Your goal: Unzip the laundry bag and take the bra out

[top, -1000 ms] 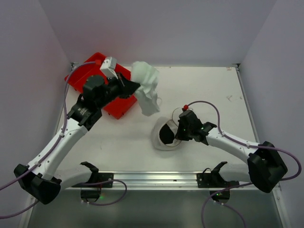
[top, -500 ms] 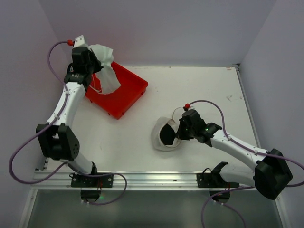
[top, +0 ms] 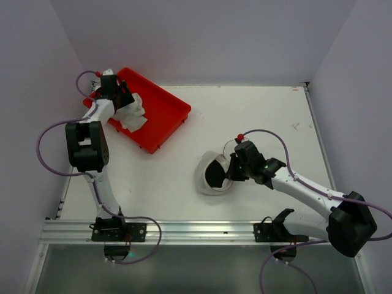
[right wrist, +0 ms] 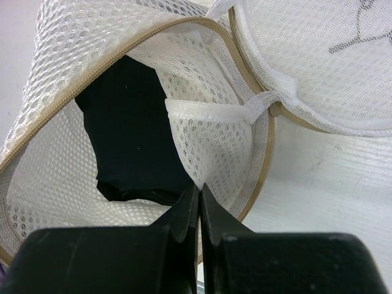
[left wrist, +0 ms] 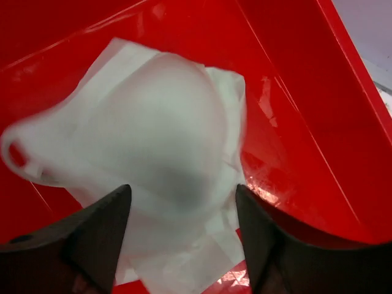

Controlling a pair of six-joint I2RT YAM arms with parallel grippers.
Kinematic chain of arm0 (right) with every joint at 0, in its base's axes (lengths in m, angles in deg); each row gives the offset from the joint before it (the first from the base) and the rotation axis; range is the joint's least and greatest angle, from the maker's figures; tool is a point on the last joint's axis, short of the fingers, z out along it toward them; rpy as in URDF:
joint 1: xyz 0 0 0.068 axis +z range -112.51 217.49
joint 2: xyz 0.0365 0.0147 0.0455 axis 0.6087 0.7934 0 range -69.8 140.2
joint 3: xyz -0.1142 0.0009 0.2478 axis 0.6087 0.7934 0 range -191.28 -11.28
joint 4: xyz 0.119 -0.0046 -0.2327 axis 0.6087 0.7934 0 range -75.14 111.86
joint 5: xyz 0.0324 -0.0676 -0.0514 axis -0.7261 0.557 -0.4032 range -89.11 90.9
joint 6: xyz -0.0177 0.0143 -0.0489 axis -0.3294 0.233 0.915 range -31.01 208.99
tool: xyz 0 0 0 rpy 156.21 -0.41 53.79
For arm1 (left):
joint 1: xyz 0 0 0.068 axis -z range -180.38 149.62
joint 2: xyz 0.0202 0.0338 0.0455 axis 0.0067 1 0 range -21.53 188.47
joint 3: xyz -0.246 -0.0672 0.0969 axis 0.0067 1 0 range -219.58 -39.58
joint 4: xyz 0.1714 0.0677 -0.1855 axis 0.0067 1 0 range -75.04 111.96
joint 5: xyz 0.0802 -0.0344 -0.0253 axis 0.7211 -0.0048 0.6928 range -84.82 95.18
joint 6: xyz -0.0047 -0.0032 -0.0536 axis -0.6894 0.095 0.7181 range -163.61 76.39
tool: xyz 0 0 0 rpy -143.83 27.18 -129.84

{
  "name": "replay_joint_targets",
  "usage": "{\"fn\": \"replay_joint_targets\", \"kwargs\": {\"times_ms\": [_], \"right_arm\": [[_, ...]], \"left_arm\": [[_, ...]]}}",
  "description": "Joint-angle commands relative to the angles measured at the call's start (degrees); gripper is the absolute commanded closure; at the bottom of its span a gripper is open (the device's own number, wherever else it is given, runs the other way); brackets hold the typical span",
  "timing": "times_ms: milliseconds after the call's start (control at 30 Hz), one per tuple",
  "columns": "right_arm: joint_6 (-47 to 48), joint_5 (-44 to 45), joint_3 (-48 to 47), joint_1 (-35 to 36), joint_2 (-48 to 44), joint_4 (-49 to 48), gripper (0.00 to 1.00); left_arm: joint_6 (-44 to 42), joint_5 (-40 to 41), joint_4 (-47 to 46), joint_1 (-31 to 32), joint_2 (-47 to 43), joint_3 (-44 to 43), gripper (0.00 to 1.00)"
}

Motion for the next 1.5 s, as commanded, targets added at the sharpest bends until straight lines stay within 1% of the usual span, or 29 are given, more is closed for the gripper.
{"fn": "replay_joint_targets", "kwargs": {"times_ms": [0, 67, 133, 200, 233, 300, 333, 367, 400, 433, 467, 500, 533, 567, 633, 667, 733, 767, 833, 967, 1100, 1233, 1300, 1333, 1467], "right_arm": [[1.58, -0.87, -2.54, -0.09, 0.34, -0.04, 1.00], [2.10, -0.52, -2.72, -0.18, 0.43, -0.22, 1.00], [2.37, -0.43, -3.42, -0.09, 0.69, 0.13, 1.00], [2.81, -0.43, -4.04, -0.09, 1.39, 0.40, 1.00], [2.98, 0.79, -4.65, -0.09, 1.74, 0.48, 1.00], [3.33, 1.94, -5.00, -0.09, 2.88, 0.49, 1.00], [3.60, 2.29, -5.44, -0.09, 3.24, 0.40, 1.00], [3.95, 2.65, -5.53, -0.09, 3.68, 0.31, 1.00], [4.21, 2.82, -5.79, -0.18, 4.03, 0.05, 1.00], [4.30, 2.91, -6.23, -0.18, 4.55, 0.05, 1.00], [4.56, 3.00, -6.50, -0.09, 4.82, 0.05, 1.00], [4.65, 3.00, -6.67, -0.09, 5.08, -0.13, 1.00], [4.74, 3.00, -7.02, -0.18, 5.35, -0.30, 1.00], [4.83, 2.91, -7.11, -0.18, 5.52, -0.48, 1.00], [4.92, 3.26, -7.38, -0.09, 5.96, -0.74, 1.00], [4.92, 3.35, -7.38, -0.09, 6.40, -0.92, 1.00], [4.92, 3.44, -7.29, -0.09, 6.93, -1.27, 1.00], [4.92, 3.53, -7.12, -0.09, 7.28, -1.36, 1.00], [4.65, 3.62, -6.68, -0.18, 7.72, -1.80, 1.00], [3.51, 2.39, -5.01, -0.09, 7.90, -3.03, 1.00], [2.90, 1.95, -3.69, -0.09, 7.37, -3.65, 1.00], [2.63, 2.03, -3.16, -0.09, 6.67, -3.65, 1.00], [2.54, 2.03, -2.55, -0.09, 6.23, -3.65, 1.00], [2.46, 1.95, -2.28, -0.09, 5.79, -3.65, 1.00], [1.93, 1.68, -0.70, -0.09, 4.12, -3.64, 1.00]], "left_arm": [[-1.69, 0.18, -1.27, 0.12, -2.39, -4.23, 0.24], [-1.34, -1.21, 0.74, 0.20, -4.58, -4.85, 0.13], [-0.64, -3.84, 2.06, 0.55, -8.78, -3.54, 0.10], [0.59, -6.48, 4.86, 2.22, -12.31, -2.30, 0.09], [0.85, -7.19, 5.75, 3.27, -16.50, -0.30, 0.09], [1.38, -7.90, 6.81, 8.88, -21.44, 2.96, 0.09], [1.47, -7.73, 7.86, 11.08, -26.43, 6.46, 0.10], [2.86, -7.64, 8.39, 16.15, -28.83, 8.40, 0.12], [3.92, -7.90, 8.48, 18.98, -31.11, 10.51, 0.13], [4.71, -6.94, 8.40, 21.71, -35.49, 14.71, 0.14], [7.25, -5.89, 8.31, 27.48, -37.53, 16.93, 0.16], [8.84, -5.01, 7.44, 30.32, -39.21, 19.04, 0.18], [10.07, -5.00, 6.56, 33.14, -42.18, 23.06, 0.20], [12.43, -4.56, 6.29, 38.04, -43.17, 24.58, 0.25], [15.00, -3.08, 5.50, 42.81, -45.36, 27.56, 0.31], [17.01, -2.72, 4.98, 47.09, -45.90, 28.19, 0.34], [18.60, -0.70, 2.70, 51.07, -46.86, 29.68, 0.37], [19.65, -0.69, 1.81, 54.05, -46.78, 30.13, 0.40], [21.24, 0.01, 0.84, 56.01, -45.21, 31.27, 0.41], [25.19, -1.48, -3.55, 59.61, -41.78, 34.79, 0.48], [26.60, -1.66, -5.66, 60.76, -38.17, 35.67, 0.55], [28.27, -1.05, -6.10, 60.76, -33.69, 35.93, 0.58], [28.54, 0.35, -5.15, 60.76, -31.50, 35.67, 0.58], [28.19, 2.80, -4.62, 60.67, -30.62, 35.32, 0.58], [27.40, 6.24, 0.30, 60.41, -25.78, 32.69, 0.57]]}}
